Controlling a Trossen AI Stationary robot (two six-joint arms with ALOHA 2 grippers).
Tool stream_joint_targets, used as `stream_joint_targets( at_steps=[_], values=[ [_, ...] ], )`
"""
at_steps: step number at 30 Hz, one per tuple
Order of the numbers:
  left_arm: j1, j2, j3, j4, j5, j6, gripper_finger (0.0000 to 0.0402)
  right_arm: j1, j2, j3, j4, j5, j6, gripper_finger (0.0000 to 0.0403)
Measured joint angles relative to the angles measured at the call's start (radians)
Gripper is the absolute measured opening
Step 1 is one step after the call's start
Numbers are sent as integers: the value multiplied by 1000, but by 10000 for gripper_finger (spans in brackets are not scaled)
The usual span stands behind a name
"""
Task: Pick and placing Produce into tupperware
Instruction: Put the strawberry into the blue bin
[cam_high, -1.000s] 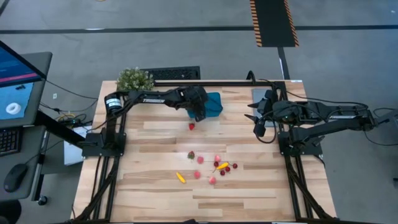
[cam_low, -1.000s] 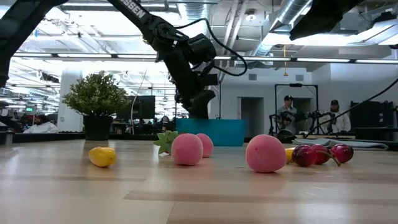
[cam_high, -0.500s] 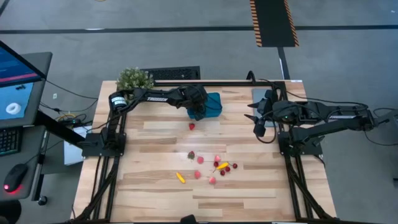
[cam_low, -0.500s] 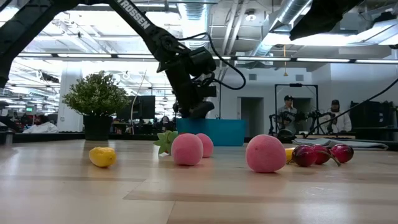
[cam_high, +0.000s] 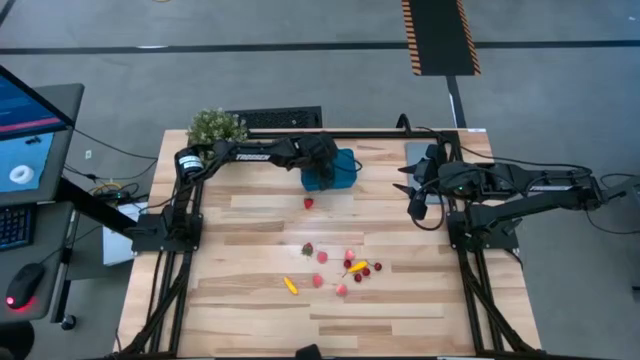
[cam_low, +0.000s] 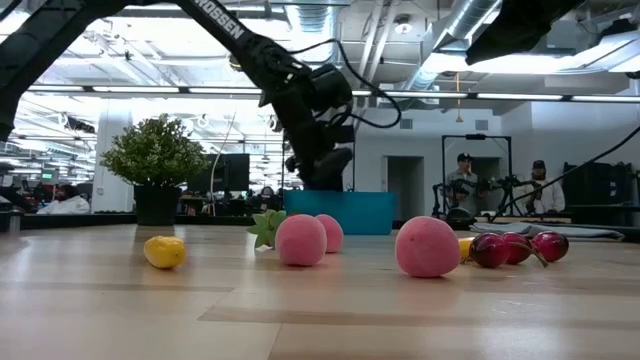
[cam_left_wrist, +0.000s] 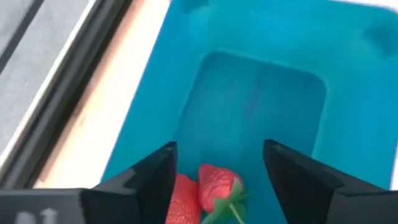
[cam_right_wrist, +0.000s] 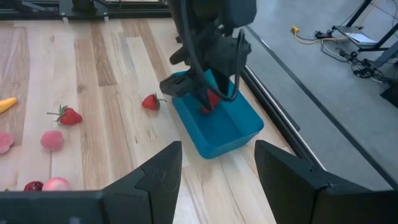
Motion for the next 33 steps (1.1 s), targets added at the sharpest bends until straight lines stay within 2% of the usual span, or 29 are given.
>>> stream_joint_targets(
  at_steps=[3, 8, 17, 25, 33],
  values=[
    [-2, -1, 48, -53, 0, 1, 245, 0, 0, 0, 0, 0, 0, 225],
    [-27, -2, 193, -205, 49, 15, 241, 0, 0, 0, 0, 0, 0, 225],
    [-133, -4, 440, -590, 111, 64, 229, 0, 0, 0, -2, 0, 0, 225],
    [-282, -4, 482, -785, 123, -11, 229, 0, 0, 0, -2, 0, 0, 225],
    [-445, -12, 482, -809, 74, -120, 229, 0, 0, 0, -7, 0, 0, 225]
  ],
)
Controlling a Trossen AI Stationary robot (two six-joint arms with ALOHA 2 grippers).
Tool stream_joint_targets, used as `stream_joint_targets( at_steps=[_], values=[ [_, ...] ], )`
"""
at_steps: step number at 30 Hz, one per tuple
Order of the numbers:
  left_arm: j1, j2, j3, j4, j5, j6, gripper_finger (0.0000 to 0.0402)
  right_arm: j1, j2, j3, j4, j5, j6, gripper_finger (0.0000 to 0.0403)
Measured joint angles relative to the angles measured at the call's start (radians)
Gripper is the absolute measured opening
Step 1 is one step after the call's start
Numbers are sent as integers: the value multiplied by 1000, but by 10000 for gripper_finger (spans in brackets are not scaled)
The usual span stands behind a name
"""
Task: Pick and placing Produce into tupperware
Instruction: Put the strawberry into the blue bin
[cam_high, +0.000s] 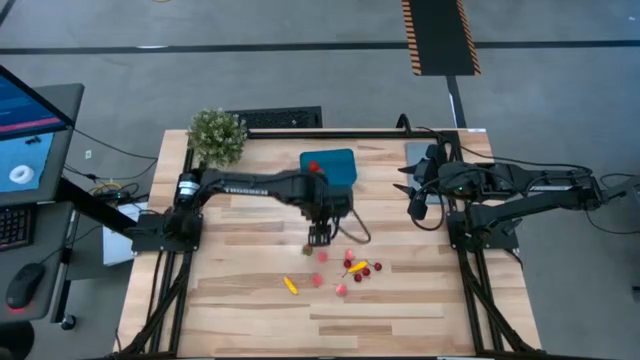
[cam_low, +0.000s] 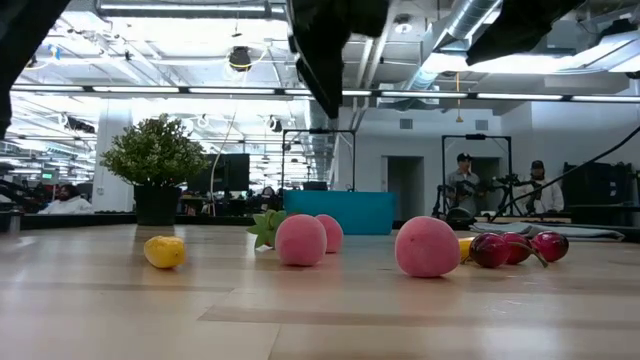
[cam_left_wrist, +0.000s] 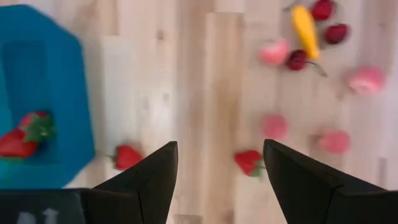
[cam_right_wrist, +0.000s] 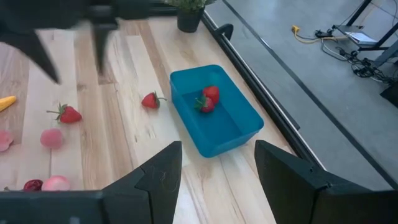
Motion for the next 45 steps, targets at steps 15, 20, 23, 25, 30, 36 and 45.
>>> stream_joint_targets(
  at_steps=[15, 20, 23, 25, 30, 36, 45],
  values=[
    [-212, -7, -145, 57, -70, -138, 229, 0, 0, 0, -17, 0, 0, 225],
    [-218, -22, -271, 163, -105, -141, 228, 0, 0, 0, -17, 0, 0, 225],
    [-218, -69, -380, 291, -94, -144, 228, 0, 0, 0, -18, 0, 0, 225],
    [-216, -112, -449, 344, -111, -161, 228, 0, 0, 0, -20, 0, 0, 225],
    [-201, -202, -575, 422, -147, -154, 228, 0, 0, 0, -21, 0, 0, 225],
    [-185, -227, -673, 585, -138, -88, 228, 0, 0, 0, -17, 0, 0, 225],
    [-147, -223, -837, 767, -109, -50, 228, 0, 0, 0, -20, 0, 0, 225]
  ],
)
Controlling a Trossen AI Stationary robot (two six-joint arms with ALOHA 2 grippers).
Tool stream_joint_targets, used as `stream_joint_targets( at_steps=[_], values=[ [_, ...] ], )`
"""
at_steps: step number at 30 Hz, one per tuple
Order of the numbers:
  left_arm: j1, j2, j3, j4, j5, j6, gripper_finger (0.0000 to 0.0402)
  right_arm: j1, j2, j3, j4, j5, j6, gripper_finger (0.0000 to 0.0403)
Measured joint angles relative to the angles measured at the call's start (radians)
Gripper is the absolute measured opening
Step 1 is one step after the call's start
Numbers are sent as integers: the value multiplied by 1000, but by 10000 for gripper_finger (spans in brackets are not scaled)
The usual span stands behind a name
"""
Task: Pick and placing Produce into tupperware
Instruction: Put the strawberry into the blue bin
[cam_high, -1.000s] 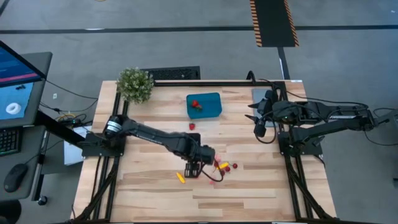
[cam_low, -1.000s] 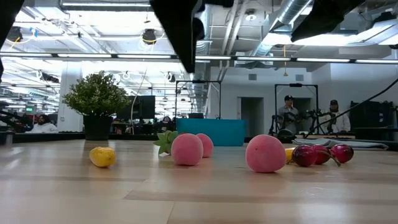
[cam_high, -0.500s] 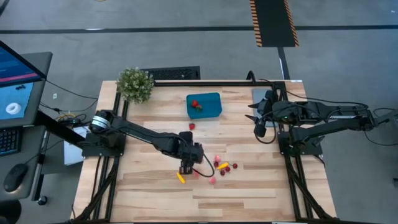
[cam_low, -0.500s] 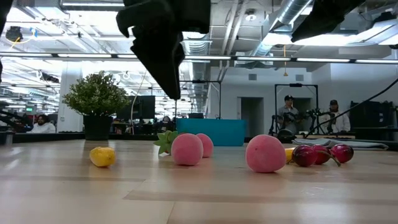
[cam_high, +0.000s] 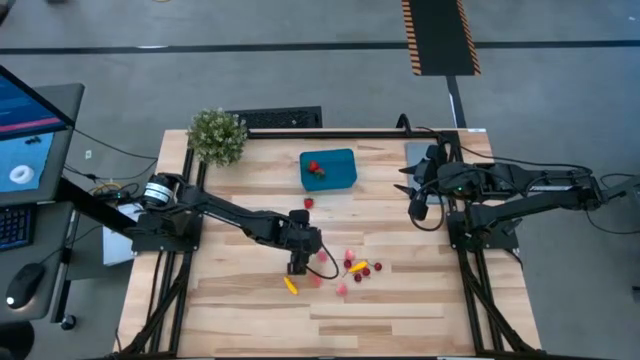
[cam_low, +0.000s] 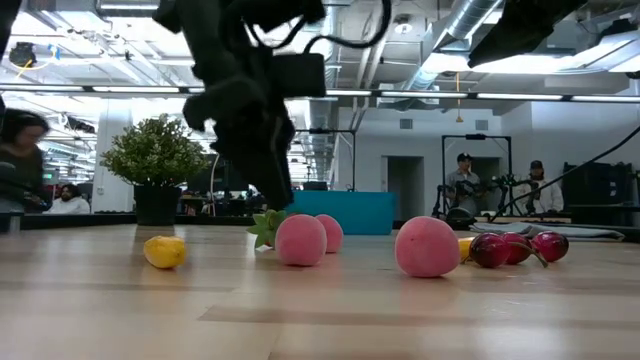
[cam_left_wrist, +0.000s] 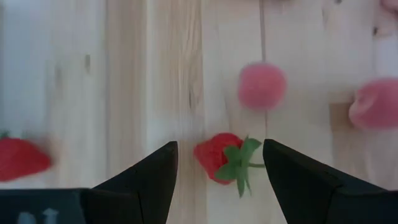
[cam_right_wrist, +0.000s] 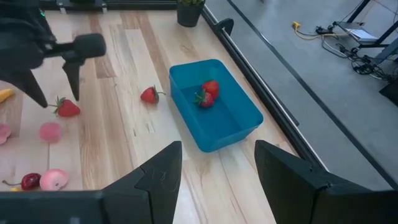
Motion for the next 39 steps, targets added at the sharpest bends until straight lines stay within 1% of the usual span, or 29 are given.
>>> stream_joint_targets(
  at_steps=[2, 4, 11, 16, 24, 27, 30, 34, 39],
  values=[
    [3, 0, -29, 45, 23, -1, 228, 0, 0, 0, 0, 0, 0, 225],
    [3, 0, -46, 76, 25, -5, 228, 0, 0, 0, 0, 0, 6, 225],
    [1, 0, -77, 117, 48, -3, 228, 0, 0, 0, 0, 0, 7, 225],
    [4, 0, -93, 115, 61, -7, 228, 0, 0, 0, 0, 0, 7, 225],
    [5, 6, -96, 148, 35, -9, 227, 0, 0, 0, 1, 0, 8, 225],
    [6, 6, -96, 157, 42, -3, 215, 0, 0, 0, 1, 0, 8, 225],
    [10, 6, -102, 164, 69, -1, 191, 0, 0, 0, 1, 0, 8, 225],
    [13, 6, -113, 163, 72, -5, 164, 0, 0, 0, 1, 0, 8, 225],
    [14, 6, -115, 165, 72, -5, 143, 0, 0, 0, 1, 0, 8, 225]
  ],
)
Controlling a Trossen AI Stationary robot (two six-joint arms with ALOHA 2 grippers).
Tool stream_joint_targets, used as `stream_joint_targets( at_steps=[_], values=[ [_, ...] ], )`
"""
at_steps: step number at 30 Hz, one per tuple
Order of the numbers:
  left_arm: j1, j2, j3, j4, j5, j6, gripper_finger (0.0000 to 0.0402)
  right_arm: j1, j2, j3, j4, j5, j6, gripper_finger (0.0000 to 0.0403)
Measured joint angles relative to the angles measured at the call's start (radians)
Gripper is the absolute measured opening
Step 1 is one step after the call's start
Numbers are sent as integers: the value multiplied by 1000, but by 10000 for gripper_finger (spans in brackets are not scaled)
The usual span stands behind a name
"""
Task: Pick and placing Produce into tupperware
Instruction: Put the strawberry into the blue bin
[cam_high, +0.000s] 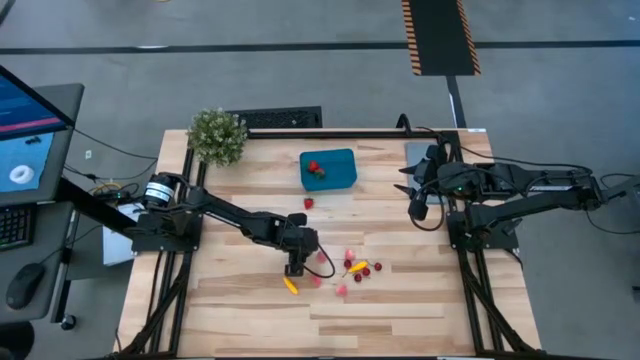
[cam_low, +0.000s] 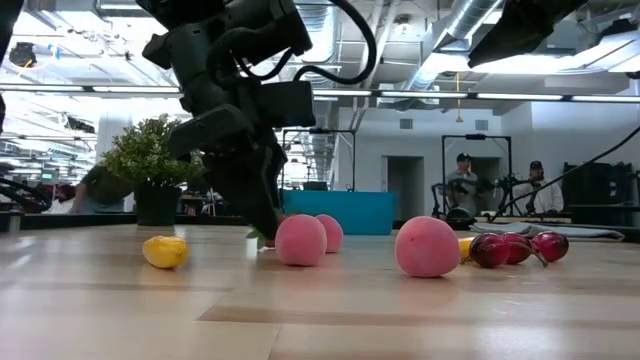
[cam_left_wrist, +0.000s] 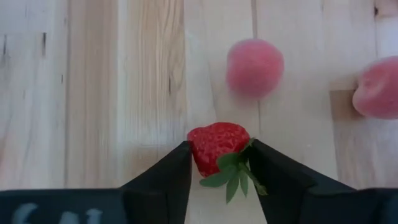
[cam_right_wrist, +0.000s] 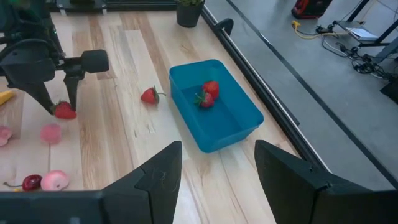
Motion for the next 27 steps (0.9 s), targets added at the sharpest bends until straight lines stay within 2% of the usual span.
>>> stream_joint_targets(
  at_steps=[13, 16, 22, 27],
  values=[
    [3, -9, 22, 16, 30, -59, 115, 0, 0, 0, 1, 0, 0, 225],
    [13, -9, 58, 5, 24, -57, 115, 0, 0, 0, 1, 0, 0, 225],
    [70, -9, 166, -126, -15, -18, 115, 0, 0, 0, 0, 0, 0, 225],
    [143, -9, 260, -205, -61, 65, 115, 0, 0, 0, 0, 0, 0, 225]
  ],
)
